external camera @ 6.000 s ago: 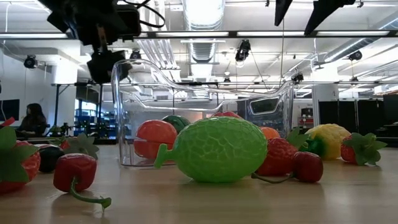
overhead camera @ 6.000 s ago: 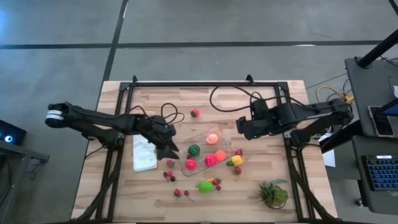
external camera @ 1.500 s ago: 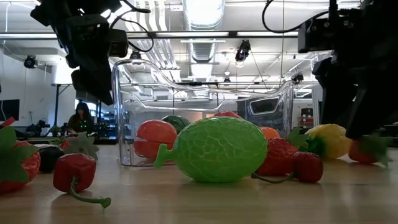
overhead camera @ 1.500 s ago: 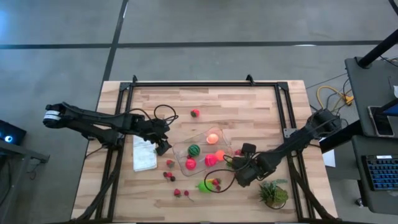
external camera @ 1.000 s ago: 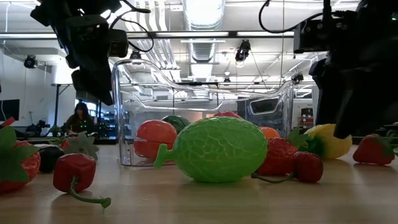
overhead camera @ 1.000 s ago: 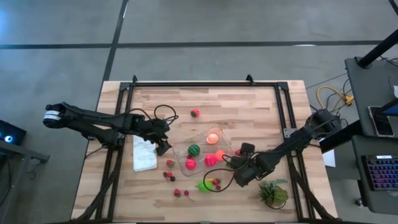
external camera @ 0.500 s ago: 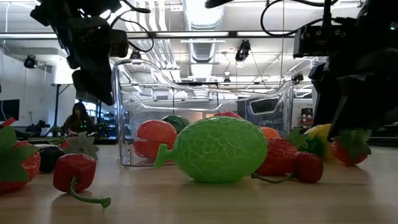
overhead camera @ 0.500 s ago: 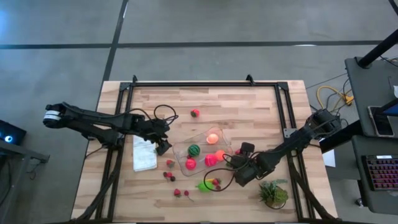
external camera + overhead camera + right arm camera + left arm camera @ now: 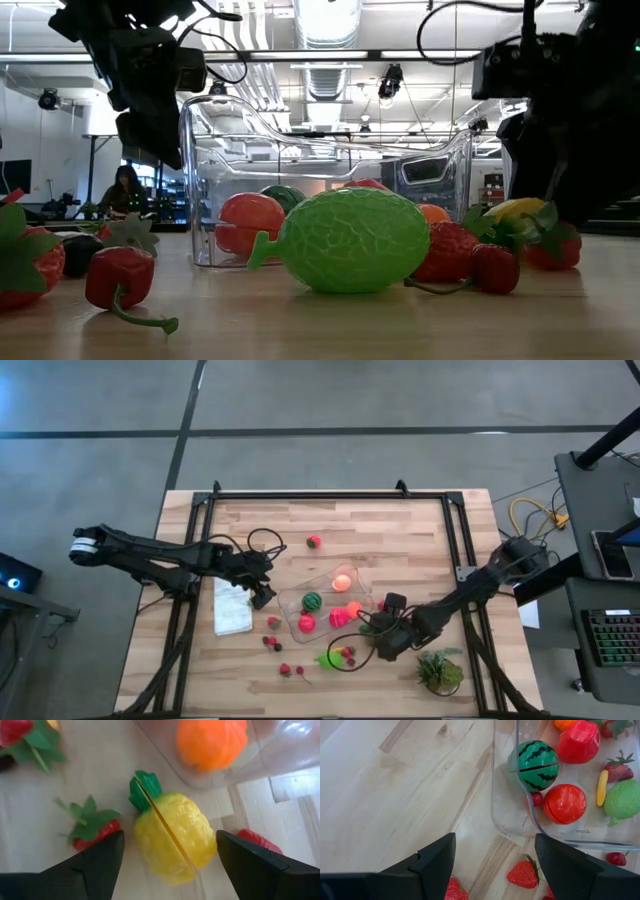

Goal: Pick and placing Produce into tupperware
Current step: Put the pineapple into the transparent bin

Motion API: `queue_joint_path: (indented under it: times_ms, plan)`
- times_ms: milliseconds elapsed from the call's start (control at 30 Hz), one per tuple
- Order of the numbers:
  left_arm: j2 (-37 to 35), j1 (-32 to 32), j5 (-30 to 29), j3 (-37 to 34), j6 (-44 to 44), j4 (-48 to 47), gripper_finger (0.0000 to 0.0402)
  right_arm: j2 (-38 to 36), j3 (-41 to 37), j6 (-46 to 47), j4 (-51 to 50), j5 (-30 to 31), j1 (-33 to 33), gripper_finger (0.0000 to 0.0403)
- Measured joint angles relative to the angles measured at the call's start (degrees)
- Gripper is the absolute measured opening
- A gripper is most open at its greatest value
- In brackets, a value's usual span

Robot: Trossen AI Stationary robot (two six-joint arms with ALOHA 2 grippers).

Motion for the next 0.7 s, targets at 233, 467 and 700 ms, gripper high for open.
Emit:
queue_joint_path:
  times_ms: [233,467,700]
  plan:
    - [0.0,0.0,0.0,0.0,0.0,0.0,0.0257,2.1,0.0,0.2,0.2,-0.2,0.0,0.0304]
    - [0.0,0.0,0.0,0.0,0.0,0.0,0.0257,2.9,0.3,0.2,0.8,-0.2,0.0,0.0297]
    - [0.0,0.0,0.0,0.0,0.0,0.0,0.0257,2.9,0.6,0.2,0.9,-0.2,0.0,0.0244]
